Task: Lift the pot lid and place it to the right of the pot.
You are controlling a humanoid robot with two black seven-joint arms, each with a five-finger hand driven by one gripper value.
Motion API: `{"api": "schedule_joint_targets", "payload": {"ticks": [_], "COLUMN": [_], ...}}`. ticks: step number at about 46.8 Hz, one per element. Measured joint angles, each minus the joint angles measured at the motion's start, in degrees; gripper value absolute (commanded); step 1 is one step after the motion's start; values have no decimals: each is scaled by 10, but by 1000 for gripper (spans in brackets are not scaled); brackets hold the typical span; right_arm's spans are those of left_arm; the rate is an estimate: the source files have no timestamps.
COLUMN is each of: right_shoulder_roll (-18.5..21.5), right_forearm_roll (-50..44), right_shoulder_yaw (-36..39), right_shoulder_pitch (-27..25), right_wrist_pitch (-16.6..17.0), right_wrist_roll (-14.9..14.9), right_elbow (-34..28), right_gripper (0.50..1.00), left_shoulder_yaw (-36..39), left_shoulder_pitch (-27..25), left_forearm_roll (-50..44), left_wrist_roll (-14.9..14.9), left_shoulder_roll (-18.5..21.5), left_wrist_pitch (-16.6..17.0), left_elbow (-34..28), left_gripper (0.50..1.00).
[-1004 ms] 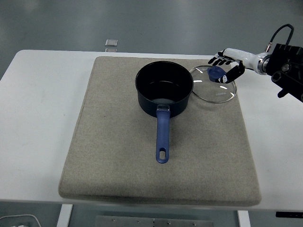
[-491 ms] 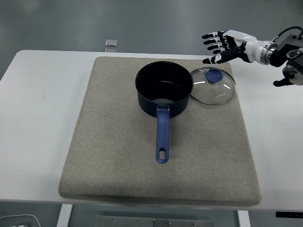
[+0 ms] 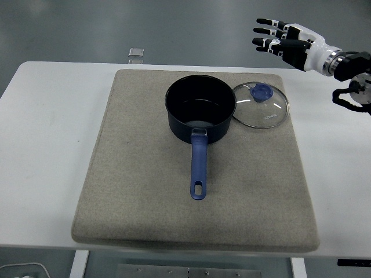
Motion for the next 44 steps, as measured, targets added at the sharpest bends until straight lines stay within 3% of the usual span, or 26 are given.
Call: {"api": "schedule_joint_targets", "payload": {"ticks": [16, 44], "right_shoulder_roll": [3, 5], "right_forearm_roll": [144, 137], "right_shoulder_yaw": [0, 34], "right_shoulder_pitch": [-24, -52], "right_wrist_pitch": [5, 3], "right_wrist_roll": [-23, -16], "right_elbow": [-2, -2], "right_gripper": [905, 913], "left_shoulder_yaw": [0, 0], "left_shoulder_pitch": [0, 0], "left_forearm_roll": [0, 0], "left_wrist_roll": [0, 0], "left_shoulder_roll": [0, 0], "left_wrist_pitch": [0, 0], "left_elbow": [0, 0], "left_gripper": [1000, 1000]}}
